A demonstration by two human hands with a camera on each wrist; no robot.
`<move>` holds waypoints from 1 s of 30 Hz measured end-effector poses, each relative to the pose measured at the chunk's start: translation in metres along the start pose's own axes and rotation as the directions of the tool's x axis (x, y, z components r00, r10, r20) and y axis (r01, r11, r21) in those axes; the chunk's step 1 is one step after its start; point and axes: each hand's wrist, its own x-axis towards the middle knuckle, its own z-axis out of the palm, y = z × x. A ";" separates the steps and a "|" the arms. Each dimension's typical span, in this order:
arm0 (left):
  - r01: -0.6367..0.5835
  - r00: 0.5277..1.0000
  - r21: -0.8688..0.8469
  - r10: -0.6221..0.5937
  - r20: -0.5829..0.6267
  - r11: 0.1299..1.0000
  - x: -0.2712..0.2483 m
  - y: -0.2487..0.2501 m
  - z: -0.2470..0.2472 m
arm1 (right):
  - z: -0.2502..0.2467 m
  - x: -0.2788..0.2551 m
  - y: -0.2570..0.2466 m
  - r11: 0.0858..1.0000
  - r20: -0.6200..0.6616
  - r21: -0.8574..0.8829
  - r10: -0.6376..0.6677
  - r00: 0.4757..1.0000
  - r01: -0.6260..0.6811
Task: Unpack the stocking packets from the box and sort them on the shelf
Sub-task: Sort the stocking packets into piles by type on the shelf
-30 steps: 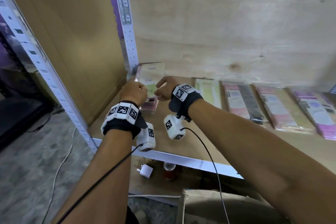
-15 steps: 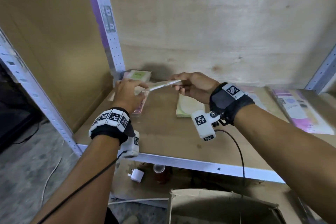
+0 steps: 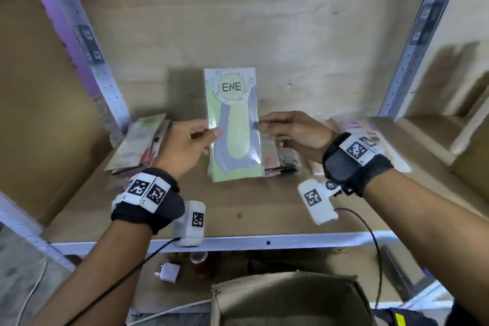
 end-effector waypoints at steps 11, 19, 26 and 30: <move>0.449 0.893 -0.458 -0.409 0.190 0.767 0.002 -0.023 0.060 | -0.048 -0.035 0.060 0.963 0.238 -0.215 0.215 0.947 -0.165; 0.460 0.854 -0.467 -0.520 0.000 0.755 0.016 -0.026 0.067 | -0.065 -0.045 0.072 0.918 0.233 -0.353 0.275 0.933 -0.182; 0.581 0.771 -0.614 -0.603 0.205 0.534 0.019 -0.027 0.072 | -0.071 -0.048 0.073 0.938 0.254 -0.307 0.241 0.937 -0.158; 0.568 0.774 -0.641 -0.599 0.204 0.516 0.020 -0.033 0.065 | -0.070 -0.044 0.078 0.953 0.248 -0.262 0.221 0.943 -0.154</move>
